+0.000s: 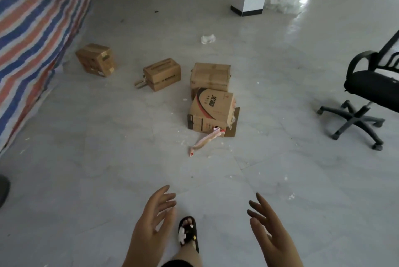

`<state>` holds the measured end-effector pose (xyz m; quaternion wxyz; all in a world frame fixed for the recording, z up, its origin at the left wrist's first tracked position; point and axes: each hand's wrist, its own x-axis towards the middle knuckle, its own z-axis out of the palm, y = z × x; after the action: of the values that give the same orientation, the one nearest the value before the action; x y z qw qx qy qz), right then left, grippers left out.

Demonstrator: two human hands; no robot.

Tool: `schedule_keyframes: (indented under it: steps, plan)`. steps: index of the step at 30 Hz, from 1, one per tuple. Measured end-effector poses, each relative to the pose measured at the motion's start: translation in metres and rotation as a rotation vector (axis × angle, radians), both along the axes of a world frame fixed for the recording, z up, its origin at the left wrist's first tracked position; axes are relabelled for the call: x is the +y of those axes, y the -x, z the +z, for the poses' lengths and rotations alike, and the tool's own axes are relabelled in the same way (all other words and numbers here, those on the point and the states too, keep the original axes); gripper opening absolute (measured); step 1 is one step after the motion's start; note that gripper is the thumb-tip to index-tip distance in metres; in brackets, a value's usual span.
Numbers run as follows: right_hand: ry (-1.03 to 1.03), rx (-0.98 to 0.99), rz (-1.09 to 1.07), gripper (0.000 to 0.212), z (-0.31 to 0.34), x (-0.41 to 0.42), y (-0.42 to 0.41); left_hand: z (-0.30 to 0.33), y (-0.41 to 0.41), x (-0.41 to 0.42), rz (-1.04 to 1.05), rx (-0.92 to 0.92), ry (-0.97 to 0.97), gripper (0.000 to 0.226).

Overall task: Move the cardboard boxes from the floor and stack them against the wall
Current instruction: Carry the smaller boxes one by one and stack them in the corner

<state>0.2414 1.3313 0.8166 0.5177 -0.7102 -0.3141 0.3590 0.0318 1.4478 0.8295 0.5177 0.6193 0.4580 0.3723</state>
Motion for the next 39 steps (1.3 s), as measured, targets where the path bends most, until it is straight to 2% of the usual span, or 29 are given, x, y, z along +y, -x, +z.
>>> schedule_keyframes:
  steps: [8, 14, 16, 19, 21, 24, 30, 34, 39]
  plan:
    - [-0.002, -0.006, -0.074, 0.073, -0.007, 0.144, -0.079, -0.013, -0.089, 0.158, -0.091, -0.017, 0.027, 0.036]
    - [-0.019, -0.026, -0.097, 0.063, 0.009, 0.262, -0.131, 0.005, -0.146, 0.282, -0.091, -0.031, 0.011, 0.055]
    - [-0.013, -0.011, -0.085, 0.063, 0.009, 0.291, -0.141, 0.004, -0.156, 0.308, -0.078, -0.036, 0.028, 0.054]
    - [0.028, -0.017, -0.077, 0.065, 0.009, 0.332, -0.160, 0.001, -0.170, 0.341, -0.077, 0.005, 0.038, 0.041]
    - [0.043, -0.003, -0.072, 0.057, 0.007, 0.359, -0.175, -0.004, -0.178, 0.366, -0.067, 0.024, 0.057, 0.036]
    - [0.061, 0.001, -0.058, 0.049, 0.000, 0.400, -0.202, -0.013, -0.195, 0.407, -0.051, 0.040, 0.098, 0.038]
    - [0.072, -0.019, -0.017, 0.049, -0.005, 0.496, -0.266, -0.022, -0.259, 0.498, -0.045, 0.051, 0.089, 0.035]
    - [0.065, -0.052, 0.002, 0.048, 0.004, 0.558, -0.313, -0.018, -0.295, 0.552, -0.035, 0.068, 0.087, 0.041]
    - [0.163, -0.042, 0.021, 0.051, -0.009, 0.600, -0.347, -0.027, -0.322, 0.595, -0.003, 0.077, 0.162, 0.032]
